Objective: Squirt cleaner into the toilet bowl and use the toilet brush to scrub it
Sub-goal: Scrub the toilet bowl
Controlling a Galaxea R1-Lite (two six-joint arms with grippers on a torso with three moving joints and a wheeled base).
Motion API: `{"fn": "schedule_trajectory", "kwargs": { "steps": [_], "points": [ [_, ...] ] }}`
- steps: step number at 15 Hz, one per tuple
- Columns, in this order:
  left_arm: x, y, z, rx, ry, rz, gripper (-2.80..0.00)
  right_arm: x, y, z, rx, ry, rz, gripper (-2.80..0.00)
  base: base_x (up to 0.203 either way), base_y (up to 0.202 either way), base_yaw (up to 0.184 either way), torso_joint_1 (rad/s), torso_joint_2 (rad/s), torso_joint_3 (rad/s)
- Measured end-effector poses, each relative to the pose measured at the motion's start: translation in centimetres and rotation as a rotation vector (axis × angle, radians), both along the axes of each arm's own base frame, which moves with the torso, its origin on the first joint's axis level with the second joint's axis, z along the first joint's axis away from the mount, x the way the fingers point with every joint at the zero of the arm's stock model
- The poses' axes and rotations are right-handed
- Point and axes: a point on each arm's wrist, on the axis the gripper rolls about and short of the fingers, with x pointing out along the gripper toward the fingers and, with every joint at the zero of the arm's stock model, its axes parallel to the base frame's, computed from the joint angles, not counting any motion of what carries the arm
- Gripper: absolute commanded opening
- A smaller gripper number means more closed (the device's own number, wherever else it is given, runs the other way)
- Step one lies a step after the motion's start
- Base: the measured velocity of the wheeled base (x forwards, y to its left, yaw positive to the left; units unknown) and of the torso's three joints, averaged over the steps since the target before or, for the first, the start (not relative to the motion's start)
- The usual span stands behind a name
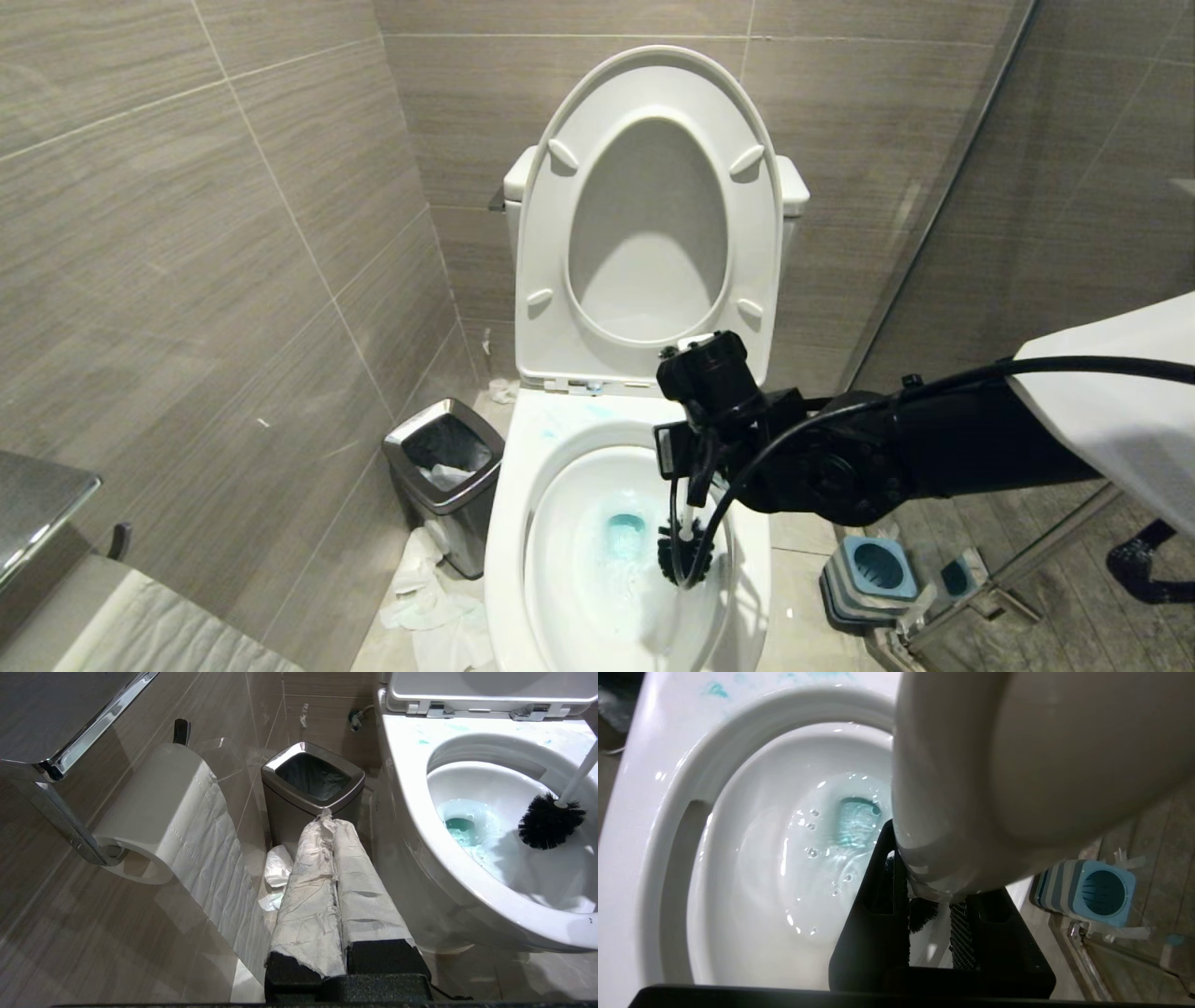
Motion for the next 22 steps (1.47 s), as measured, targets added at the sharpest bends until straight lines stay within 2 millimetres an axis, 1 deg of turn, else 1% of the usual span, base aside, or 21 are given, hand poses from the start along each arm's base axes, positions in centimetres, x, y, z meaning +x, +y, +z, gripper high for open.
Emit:
{"fn": "schedule_trajectory", "kwargs": {
  "steps": [3,6,9,10,12,14,17,20,22],
  "points": [
    [0.0,0.0,0.0,-0.001,0.0,0.0,-2.8,1.6,0.6,0.1,0.02,-0.026,-0.014,-2.8,0.0,0.0,0.0,0.0,0.0,0.0],
    [0.0,0.0,0.0,0.0,0.0,0.001,-2.8,3.6,2.1,0.5,0.036,-0.078,-0.007,-2.8,0.0,0.0,0.0,0.0,0.0,0.0],
    [0.0,0.0,0.0,-0.001,0.0,0.0,-2.8,5.6,3.7,0.4,0.038,-0.126,0.0,-2.8,0.0,0.0,0.0,0.0,0.0,0.0],
    [0.0,0.0,0.0,0.0,0.0,0.0,-2.8,6.0,4.3,0.1,0.033,-0.13,0.006,-2.8,0.0,0.0,0.0,0.0,0.0,0.0],
    [0.0,0.0,0.0,-0.001,0.0,0.0,-2.8,6.2,5.6,-0.4,0.028,-0.127,0.027,-2.8,0.0,0.0,0.0,0.0,0.0,0.0],
    [0.0,0.0,0.0,0.0,0.0,0.0,-2.8,5.6,7.0,-0.7,0.032,-0.13,0.057,-2.8,0.0,0.0,0.0,0.0,0.0,0.0],
    [0.0,0.0,0.0,0.0,0.0,0.001,-2.8,3.7,8.8,-1.0,0.029,-0.114,0.11,-2.8,0.0,0.0,0.0,0.0,0.0,0.0],
    [0.0,0.0,0.0,-0.001,0.0,0.001,-2.8,0.9,9.4,-1.6,0.013,-0.067,0.151,-2.8,0.0,0.0,0.0,0.0,0.0,0.0],
    [0.0,0.0,0.0,-0.001,0.001,0.0,-2.8,-1.1,9.2,-1.7,0.014,-0.03,0.164,-2.8,0.0,0.0,0.0,0.0,0.0,0.0]
  ]
}}
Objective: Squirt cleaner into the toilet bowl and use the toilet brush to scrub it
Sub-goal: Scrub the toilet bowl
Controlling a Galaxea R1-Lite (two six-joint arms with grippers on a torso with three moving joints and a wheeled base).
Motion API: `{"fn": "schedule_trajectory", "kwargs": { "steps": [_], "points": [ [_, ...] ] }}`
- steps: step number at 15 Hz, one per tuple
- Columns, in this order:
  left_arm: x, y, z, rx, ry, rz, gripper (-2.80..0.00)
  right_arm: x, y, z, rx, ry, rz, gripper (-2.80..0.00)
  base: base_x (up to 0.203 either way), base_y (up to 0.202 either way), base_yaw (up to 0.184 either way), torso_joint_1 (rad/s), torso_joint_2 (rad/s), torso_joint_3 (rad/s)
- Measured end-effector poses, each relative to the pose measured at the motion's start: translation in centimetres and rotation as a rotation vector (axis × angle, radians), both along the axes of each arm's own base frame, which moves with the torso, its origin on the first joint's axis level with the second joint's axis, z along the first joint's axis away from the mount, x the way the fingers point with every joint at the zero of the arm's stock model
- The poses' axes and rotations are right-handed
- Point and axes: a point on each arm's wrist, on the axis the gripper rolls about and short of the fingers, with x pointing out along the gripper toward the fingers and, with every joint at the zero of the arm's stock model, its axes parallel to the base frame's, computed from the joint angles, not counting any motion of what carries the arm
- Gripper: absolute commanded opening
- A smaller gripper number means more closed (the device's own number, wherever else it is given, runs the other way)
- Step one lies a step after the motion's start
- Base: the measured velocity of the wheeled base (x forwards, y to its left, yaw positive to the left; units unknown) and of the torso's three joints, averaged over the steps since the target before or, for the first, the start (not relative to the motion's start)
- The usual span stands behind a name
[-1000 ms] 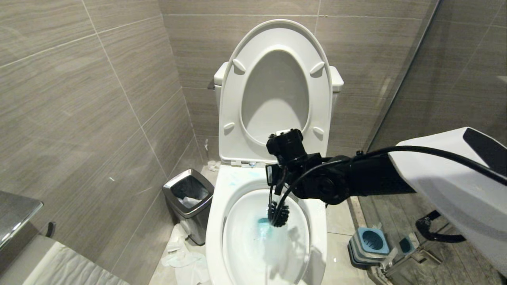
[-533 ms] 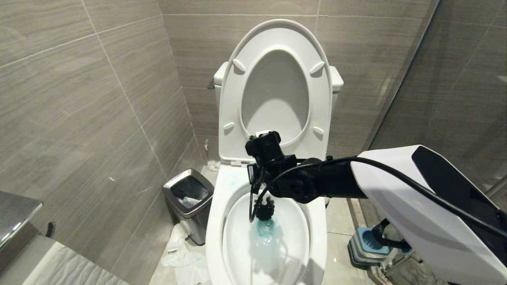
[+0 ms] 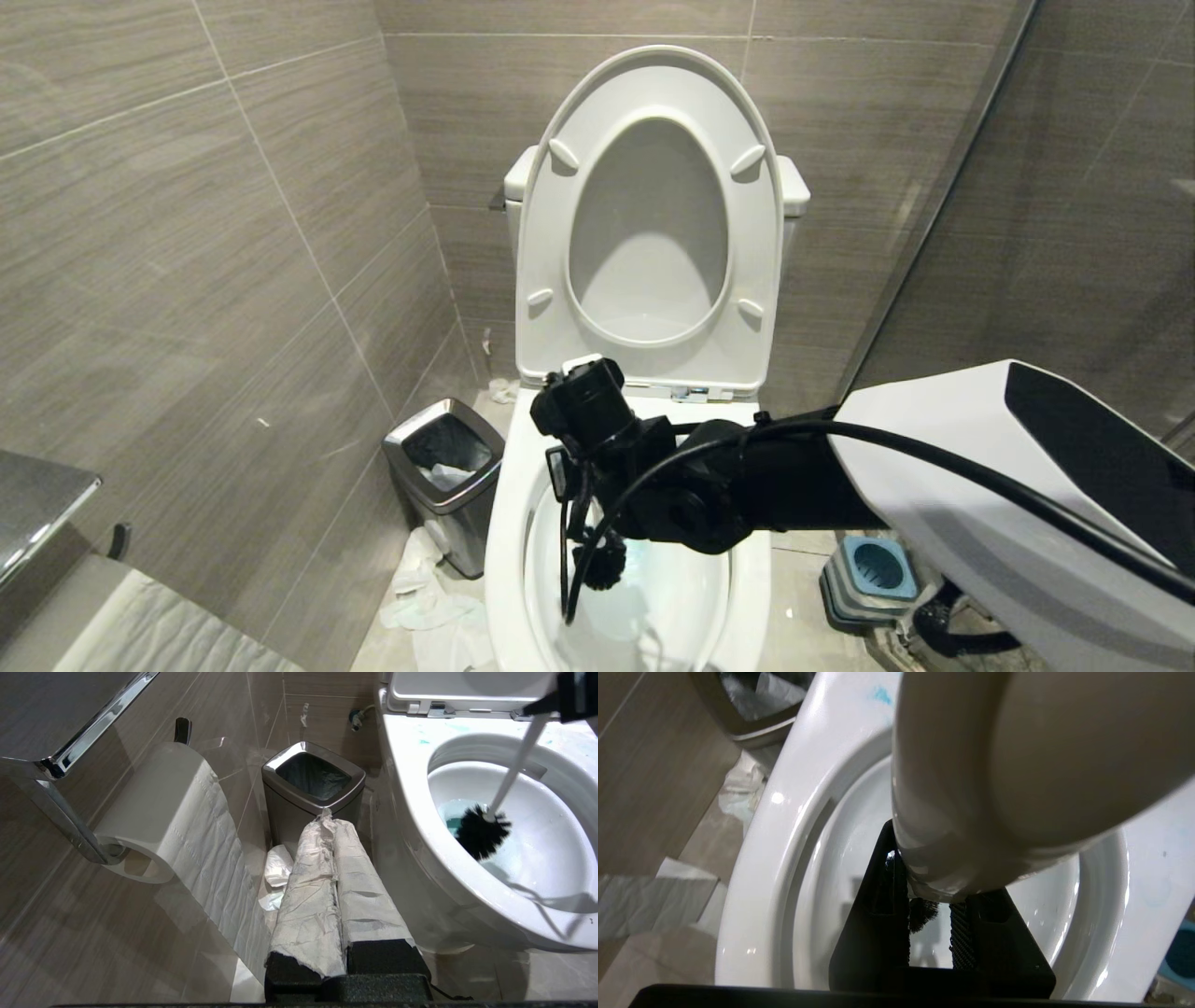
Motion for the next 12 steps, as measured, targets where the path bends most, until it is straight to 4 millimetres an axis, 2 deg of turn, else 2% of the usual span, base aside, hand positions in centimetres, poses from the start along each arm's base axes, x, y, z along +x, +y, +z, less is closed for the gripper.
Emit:
{"fn": "schedule_trajectory", "kwargs": {
  "steps": [4,6,9,12],
  "points": [
    [0.0,0.0,0.0,0.0,0.0,0.0,-2.8,-3.4,-2.6,-0.4,-0.037,0.07,0.017,-2.8,0.0,0.0,0.0,0.0,0.0,0.0],
    [0.0,0.0,0.0,0.0,0.0,0.0,-2.8,-4.4,-4.5,0.1,-0.031,0.07,0.007,-2.8,0.0,0.0,0.0,0.0,0.0,0.0],
    [0.0,0.0,0.0,0.0,-0.001,0.0,-2.8,-3.7,-7.7,1.3,-0.015,0.062,-0.056,-2.8,0.0,0.0,0.0,0.0,0.0,0.0],
    [0.0,0.0,0.0,0.0,0.0,0.0,-2.8,-1.9,-10.1,2.3,0.001,0.043,-0.128,-2.8,0.0,0.0,0.0,0.0,0.0,0.0]
  ]
}}
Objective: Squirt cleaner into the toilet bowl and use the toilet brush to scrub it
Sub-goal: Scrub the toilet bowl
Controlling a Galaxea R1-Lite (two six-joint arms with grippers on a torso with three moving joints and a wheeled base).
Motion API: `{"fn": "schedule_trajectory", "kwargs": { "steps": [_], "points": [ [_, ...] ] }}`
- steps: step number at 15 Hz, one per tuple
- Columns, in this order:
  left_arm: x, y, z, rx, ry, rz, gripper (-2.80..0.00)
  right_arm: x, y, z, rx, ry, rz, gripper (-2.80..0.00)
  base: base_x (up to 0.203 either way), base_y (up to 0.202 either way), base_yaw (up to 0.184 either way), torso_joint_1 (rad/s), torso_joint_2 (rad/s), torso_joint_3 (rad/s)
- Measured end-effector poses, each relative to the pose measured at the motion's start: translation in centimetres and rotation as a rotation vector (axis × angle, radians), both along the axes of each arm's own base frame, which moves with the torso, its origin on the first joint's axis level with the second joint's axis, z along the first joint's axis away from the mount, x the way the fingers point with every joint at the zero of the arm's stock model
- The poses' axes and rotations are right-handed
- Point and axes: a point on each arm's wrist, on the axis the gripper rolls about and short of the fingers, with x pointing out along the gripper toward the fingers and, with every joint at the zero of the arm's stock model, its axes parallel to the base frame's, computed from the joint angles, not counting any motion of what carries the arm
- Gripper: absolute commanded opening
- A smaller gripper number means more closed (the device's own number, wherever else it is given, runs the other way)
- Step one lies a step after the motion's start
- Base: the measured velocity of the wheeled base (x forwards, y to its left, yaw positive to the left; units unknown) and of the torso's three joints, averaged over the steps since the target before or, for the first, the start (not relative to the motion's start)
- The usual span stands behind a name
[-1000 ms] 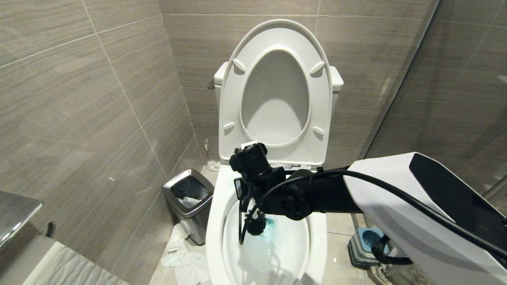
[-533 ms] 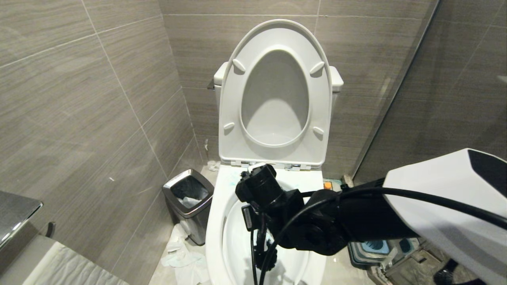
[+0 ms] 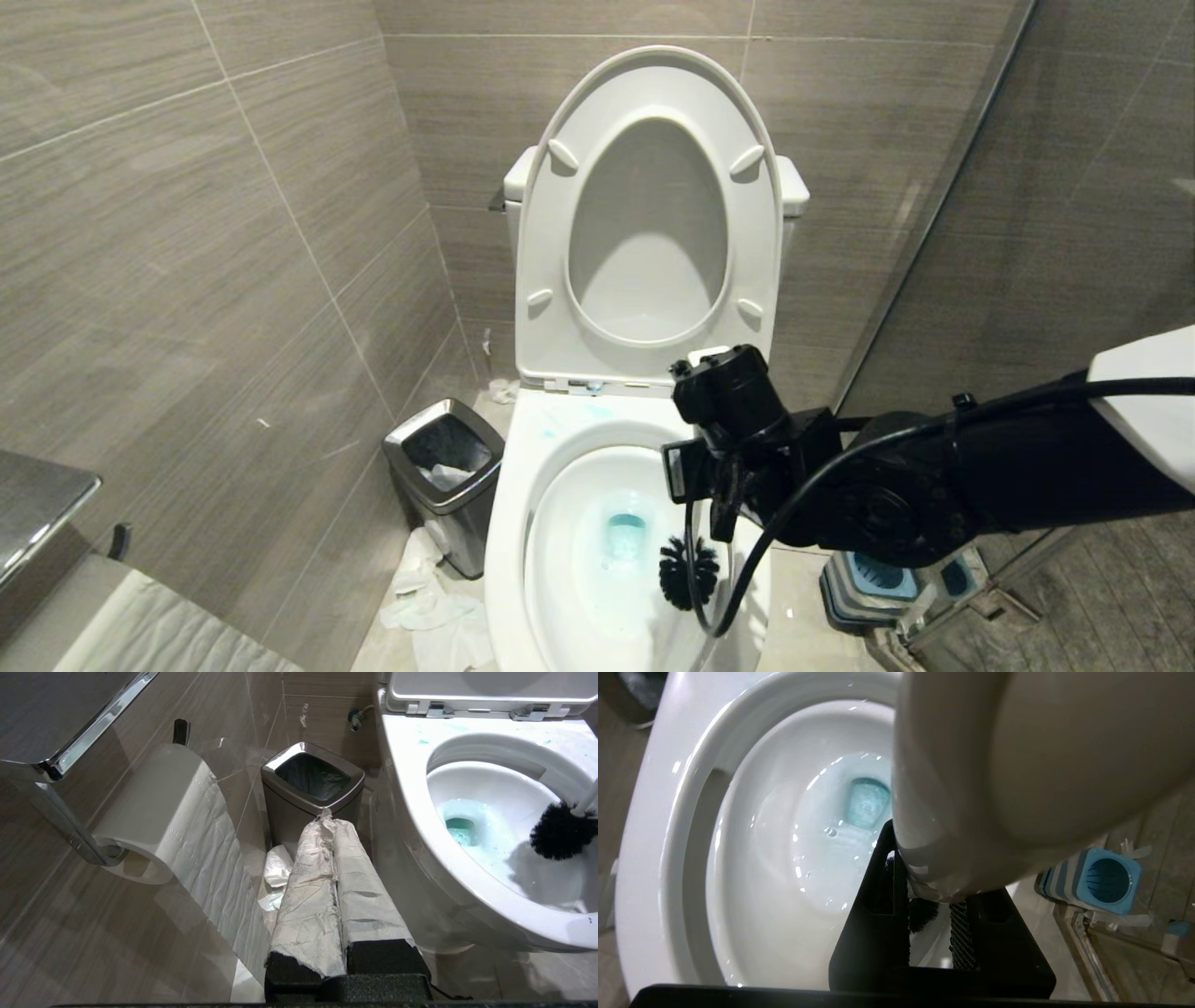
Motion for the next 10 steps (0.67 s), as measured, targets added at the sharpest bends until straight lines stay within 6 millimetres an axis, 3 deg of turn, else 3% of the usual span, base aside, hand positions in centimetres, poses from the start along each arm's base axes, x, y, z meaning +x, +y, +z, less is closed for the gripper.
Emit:
{"fn": "schedule_trajectory", "kwargs": {
  "steps": [4,10],
  "points": [
    [0.0,0.0,0.0,0.0,0.0,0.0,-2.8,3.1,-0.3,1.2,0.039,-0.056,-0.051,-2.8,0.0,0.0,0.0,0.0,0.0,0.0],
    [0.0,0.0,0.0,-0.001,0.0,0.0,-2.8,8.1,3.3,1.5,0.047,-0.165,-0.028,-2.8,0.0,0.0,0.0,0.0,0.0,0.0]
  ]
}}
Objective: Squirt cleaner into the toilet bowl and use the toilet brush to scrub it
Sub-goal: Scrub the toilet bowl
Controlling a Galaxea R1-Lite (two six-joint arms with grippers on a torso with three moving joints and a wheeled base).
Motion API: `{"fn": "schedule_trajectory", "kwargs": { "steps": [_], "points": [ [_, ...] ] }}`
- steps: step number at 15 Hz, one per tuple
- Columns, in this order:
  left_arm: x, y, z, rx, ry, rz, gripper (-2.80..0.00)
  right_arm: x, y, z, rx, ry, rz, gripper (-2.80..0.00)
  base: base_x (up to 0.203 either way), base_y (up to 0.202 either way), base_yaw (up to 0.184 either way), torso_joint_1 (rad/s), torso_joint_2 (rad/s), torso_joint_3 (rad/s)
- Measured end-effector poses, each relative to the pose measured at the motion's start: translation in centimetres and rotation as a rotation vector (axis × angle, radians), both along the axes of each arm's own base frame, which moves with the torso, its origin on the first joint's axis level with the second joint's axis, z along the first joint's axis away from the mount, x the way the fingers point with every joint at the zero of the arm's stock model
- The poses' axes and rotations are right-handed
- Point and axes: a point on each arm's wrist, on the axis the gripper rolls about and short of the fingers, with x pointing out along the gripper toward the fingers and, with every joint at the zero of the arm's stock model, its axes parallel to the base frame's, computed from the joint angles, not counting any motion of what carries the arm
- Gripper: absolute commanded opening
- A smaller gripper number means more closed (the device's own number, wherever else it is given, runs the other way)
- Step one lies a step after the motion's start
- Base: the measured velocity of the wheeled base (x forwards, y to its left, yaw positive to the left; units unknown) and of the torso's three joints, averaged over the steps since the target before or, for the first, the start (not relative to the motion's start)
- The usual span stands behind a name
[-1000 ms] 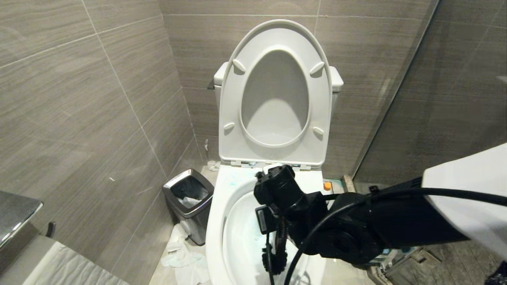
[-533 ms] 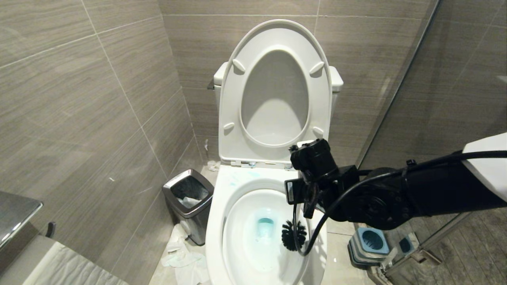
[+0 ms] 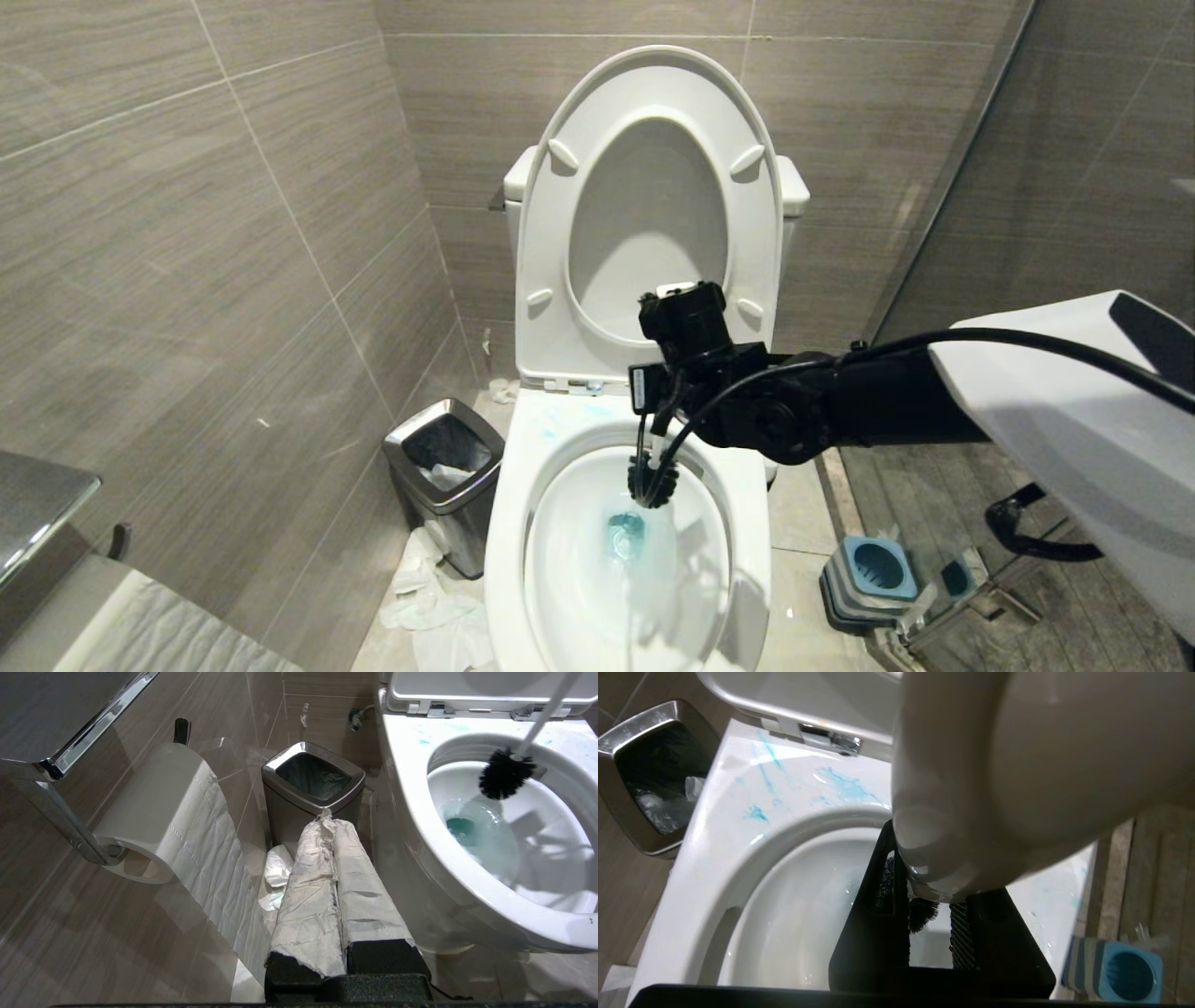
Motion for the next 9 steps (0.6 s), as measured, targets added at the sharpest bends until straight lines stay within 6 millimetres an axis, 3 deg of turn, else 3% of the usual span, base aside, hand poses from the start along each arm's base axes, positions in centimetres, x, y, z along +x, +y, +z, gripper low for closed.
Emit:
{"fn": "schedule_trajectory", "kwargs": {
  "steps": [3,7,9],
  "points": [
    [0.0,0.0,0.0,0.0,0.0,0.0,-2.8,0.7,2.9,-1.1,-0.011,-0.027,0.046,-2.8,0.0,0.0,0.0,0.0,0.0,0.0],
    [0.0,0.0,0.0,0.001,0.0,0.001,-2.8,-1.7,7.1,-2.9,-0.022,-0.014,0.135,-2.8,0.0,0.0,0.0,0.0,0.0,0.0],
    [0.0,0.0,0.0,0.001,0.0,0.001,-2.8,-3.1,7.6,-3.5,-0.042,0.008,0.149,-2.8,0.0,0.0,0.0,0.0,0.0,0.0]
  ]
}}
